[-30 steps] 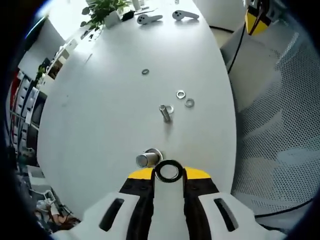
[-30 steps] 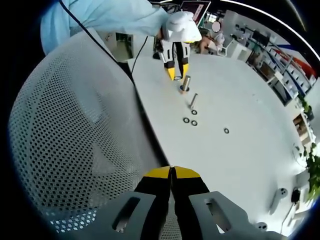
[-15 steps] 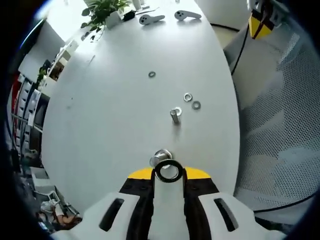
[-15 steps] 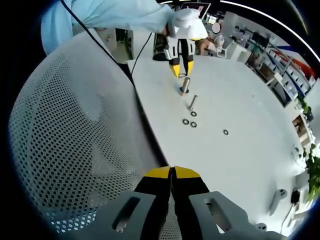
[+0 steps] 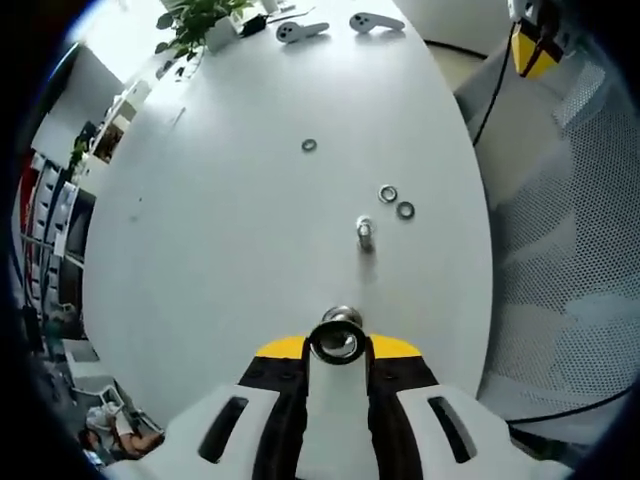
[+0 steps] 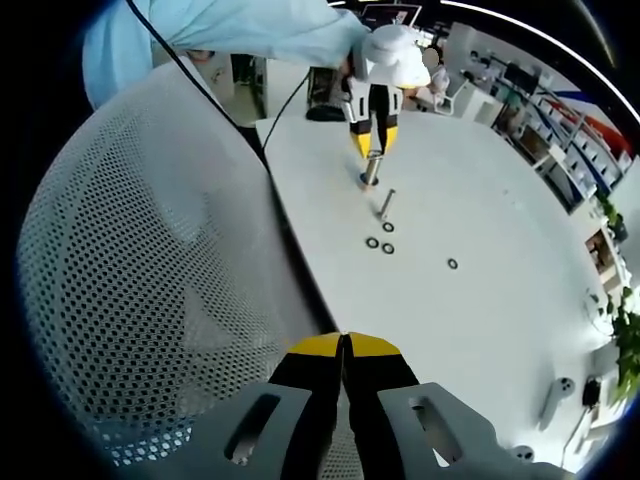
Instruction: Place the washer onto the threaded stud by aligning its center hole with the stud, sliding it down to the base, and recovering from edge contact or off-axis alignment until the washer reaches the visible bottom stop.
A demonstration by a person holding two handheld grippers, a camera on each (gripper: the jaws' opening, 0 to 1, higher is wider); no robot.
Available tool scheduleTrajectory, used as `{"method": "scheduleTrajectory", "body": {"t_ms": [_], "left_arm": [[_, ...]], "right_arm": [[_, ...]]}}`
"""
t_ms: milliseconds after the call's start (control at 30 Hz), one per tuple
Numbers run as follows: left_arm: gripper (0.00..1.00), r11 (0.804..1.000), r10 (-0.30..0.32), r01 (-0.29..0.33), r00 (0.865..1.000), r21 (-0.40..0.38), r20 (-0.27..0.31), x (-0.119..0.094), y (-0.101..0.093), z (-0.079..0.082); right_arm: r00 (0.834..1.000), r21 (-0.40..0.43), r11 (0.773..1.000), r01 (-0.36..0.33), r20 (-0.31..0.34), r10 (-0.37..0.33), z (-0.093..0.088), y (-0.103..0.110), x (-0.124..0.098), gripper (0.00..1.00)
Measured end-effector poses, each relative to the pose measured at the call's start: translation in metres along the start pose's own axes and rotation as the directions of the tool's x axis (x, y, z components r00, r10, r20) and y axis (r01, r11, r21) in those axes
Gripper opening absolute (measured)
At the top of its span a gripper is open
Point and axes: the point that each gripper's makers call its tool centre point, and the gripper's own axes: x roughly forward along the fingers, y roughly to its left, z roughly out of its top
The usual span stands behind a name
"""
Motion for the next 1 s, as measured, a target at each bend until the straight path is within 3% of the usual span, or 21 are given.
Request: {"method": "scheduleTrajectory", "body": {"t_ms": [533, 1000], "left_arm": [[0.19, 0.999, -0.041, 0.042, 0.998, 0.023, -0.042, 0.013, 0.000, -0.002], [0.19, 0.997, -0.073, 0.074, 0.996, 0.004, -0.053, 0.039, -0.003, -0.007]], "right_arm": [[1.000, 0.005, 1.000, -0.001, -0.001, 0.001, 0.000, 0.000, 0.000, 0.03], [1.000, 0.012, 1.000, -0.009, -0.007, 0.009, -0.002, 0.001, 0.001, 0.03]]}}
